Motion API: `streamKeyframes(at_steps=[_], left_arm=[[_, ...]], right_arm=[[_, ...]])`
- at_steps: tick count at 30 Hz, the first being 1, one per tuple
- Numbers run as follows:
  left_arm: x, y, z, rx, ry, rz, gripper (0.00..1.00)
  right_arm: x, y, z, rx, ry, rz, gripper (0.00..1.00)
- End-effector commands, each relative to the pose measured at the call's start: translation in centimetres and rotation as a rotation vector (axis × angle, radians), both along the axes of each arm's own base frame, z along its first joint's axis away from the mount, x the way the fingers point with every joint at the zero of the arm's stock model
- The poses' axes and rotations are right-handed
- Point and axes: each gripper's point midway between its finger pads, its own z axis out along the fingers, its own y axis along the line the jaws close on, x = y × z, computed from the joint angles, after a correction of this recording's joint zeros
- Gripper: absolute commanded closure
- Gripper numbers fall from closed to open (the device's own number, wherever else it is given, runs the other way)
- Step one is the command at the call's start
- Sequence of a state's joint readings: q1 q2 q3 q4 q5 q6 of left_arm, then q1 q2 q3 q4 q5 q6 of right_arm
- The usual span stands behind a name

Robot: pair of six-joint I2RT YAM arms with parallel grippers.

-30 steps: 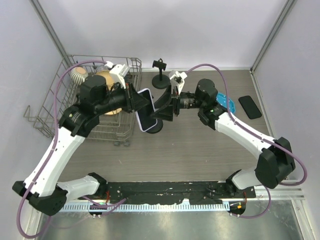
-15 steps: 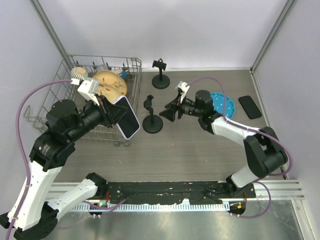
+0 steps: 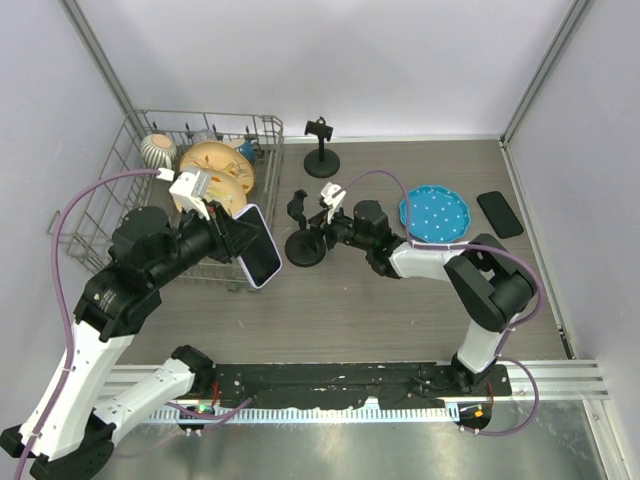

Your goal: Place the phone on the phone stand

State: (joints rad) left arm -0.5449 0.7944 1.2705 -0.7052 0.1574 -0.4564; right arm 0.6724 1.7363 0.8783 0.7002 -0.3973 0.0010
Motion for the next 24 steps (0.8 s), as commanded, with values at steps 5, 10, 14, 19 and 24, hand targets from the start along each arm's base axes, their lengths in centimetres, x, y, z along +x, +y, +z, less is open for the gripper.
streamKeyframes(at_steps=[5, 10, 14, 19, 24], left_arm=[[0.4, 0.3, 4.0, -0.121, -0.158, 0.038, 1.00], [1.2, 1.1, 3.7, -0.131, -0.121, 0.114, 1.00], [1.6, 1.2, 3.3, -0.131, -0.110, 0.133, 1.00], [1.5, 1.4, 3.1, -0.139, -0.114, 0.142, 1.00], [1.9, 1.6, 3.4, -0.142, -0.144, 0.156, 1.00]], right_arm=[[2.6, 1.1, 1.7, 0.014, -0.120, -0.098, 0.46], [2.6, 1.7, 1.3, 0.009, -0.132, -0.098, 0.55], [2.6, 2.2, 1.2, 0.012, -0.124, -0.098, 0.63], [2.2, 2.4, 1.4, 0.003, -0.136, -0.112, 0.82], [1.1, 1.3, 2.9, 0.045, -0.113, -0.174, 0.99]])
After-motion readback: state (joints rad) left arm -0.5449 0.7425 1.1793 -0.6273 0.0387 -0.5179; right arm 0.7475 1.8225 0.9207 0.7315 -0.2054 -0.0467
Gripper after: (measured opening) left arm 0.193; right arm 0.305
